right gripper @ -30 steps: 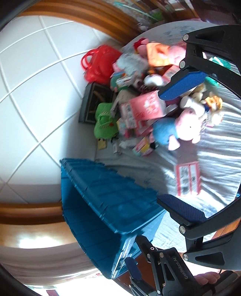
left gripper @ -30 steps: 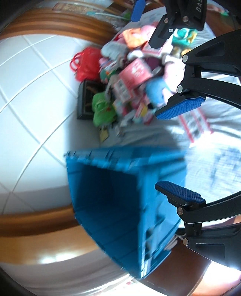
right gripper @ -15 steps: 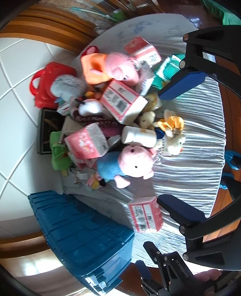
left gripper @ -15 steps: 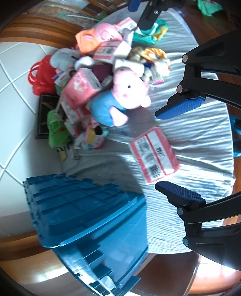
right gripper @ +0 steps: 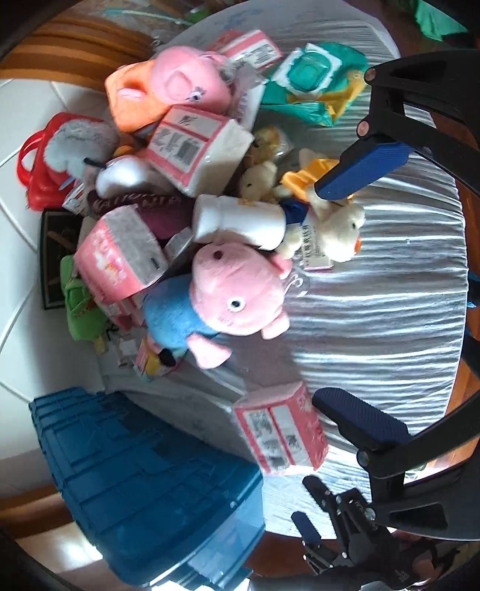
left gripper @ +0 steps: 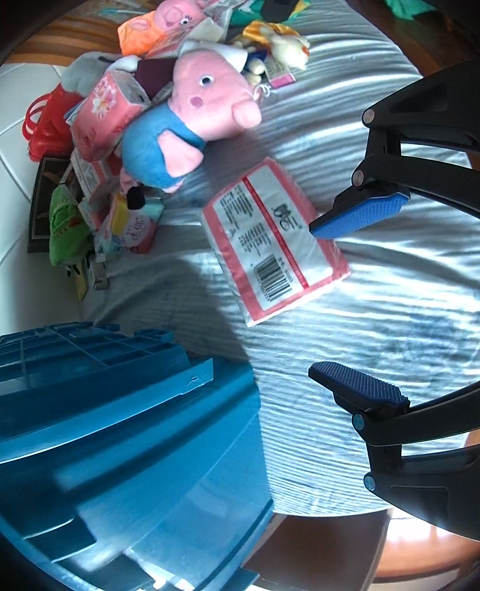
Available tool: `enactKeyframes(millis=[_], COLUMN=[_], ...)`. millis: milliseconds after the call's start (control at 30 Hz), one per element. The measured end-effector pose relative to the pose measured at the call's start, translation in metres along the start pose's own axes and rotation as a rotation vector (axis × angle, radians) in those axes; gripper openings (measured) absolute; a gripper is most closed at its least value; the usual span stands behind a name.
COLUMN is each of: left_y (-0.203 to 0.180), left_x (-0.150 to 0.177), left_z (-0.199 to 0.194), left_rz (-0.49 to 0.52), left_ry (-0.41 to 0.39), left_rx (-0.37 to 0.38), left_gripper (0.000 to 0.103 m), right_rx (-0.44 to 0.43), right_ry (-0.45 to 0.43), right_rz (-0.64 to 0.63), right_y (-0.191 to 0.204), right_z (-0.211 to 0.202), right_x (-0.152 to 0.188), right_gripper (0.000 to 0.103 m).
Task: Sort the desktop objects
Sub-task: 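Move both open tools back from the crate toward the pile, then grasp the pink-white tissue pack with the left tool while the right tool grasps the white teddy bear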
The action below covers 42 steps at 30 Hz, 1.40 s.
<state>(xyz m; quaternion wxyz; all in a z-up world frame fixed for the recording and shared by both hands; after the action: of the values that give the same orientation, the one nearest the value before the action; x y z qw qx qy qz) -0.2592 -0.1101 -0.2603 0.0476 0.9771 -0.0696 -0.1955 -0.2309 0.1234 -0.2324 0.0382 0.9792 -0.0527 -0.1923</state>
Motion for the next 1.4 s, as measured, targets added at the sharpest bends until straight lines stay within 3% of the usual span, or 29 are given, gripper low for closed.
enactKeyframes(millis=[133, 267, 367, 467, 533, 633, 767, 900, 1000, 1167, 1233, 1300, 1400], left_y=[0.008, 0.024, 0.046, 0.060, 0.049, 0.018, -0.034, -0.087, -0.100, -0.092, -0.089, -0.087, -0.094], left_x=[0.001, 0.009, 0.011, 0.008, 0.008, 0.007, 0.004, -0.003, -0.005, -0.013, -0.023, -0.031, -0.039], left_z=[0.017, 0.013, 0.017, 0.042, 0.054, 0.060, 0.052, 0.040, 0.019, -0.017, -0.018, -0.004, 0.030], left_rz=[0.015, 0.033, 0.010, -0.029, -0.008, 0.053, 0.157, 0.258, 0.294, 0.287, 0.267, 0.248, 0.227], left_ry=[0.013, -0.024, -0.045, 0.019, 0.037, 0.036, 0.017, 0.004, -0.013, -0.056, -0.082, -0.077, -0.004], left_rx=[0.020, 0.033, -0.033, -0.036, 0.009, 0.078, 0.192, 0.250, 0.285, 0.277, 0.238, 0.198, 0.162], left_gripper=[0.070, 0.070, 0.070, 0.068, 0.056, 0.048, 0.048, 0.048, 0.051, 0.076, 0.082, 0.082, 0.082], right_rx=[0.022, 0.020, 0.012, 0.014, 0.022, 0.047, 0.077, 0.110, 0.118, 0.092, 0.082, 0.072, 0.075], right_ry=[0.035, 0.061, 0.070, 0.073, 0.073, 0.077, 0.076, 0.079, 0.076, 0.060, 0.056, 0.049, 0.042], right_rz=[0.044, 0.065, 0.068, 0.075, 0.083, 0.115, 0.173, 0.221, 0.249, 0.277, 0.274, 0.272, 0.281], right_y=[-0.001, 0.006, 0.013, 0.018, 0.018, 0.009, -0.012, -0.035, -0.048, -0.056, -0.056, -0.056, -0.058], right_z=[0.016, 0.030, 0.036, 0.040, 0.041, 0.043, 0.040, 0.034, 0.031, 0.029, 0.029, 0.031, 0.035], right_x=[0.010, 0.019, 0.023, 0.027, 0.029, 0.034, 0.042, 0.050, 0.053, 0.051, 0.048, 0.045, 0.042], right_gripper=[0.103, 0.103, 0.103, 0.103, 0.103, 0.103, 0.103, 0.103, 0.103, 0.103, 0.103, 0.103, 0.103])
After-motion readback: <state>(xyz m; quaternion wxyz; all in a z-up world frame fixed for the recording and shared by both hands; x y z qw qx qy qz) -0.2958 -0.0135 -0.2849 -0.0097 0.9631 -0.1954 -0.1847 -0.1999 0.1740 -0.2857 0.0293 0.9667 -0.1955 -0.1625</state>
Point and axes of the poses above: each gripper's, at about its wrist camera, not at the fingertips, and z roughly the way its jaws point, y to its left, x to its underside, the point moved 1 cm from there along z, roughly the way its jaws point, and after that the axes turned 8 degrees about y, right-handed, at the moved point
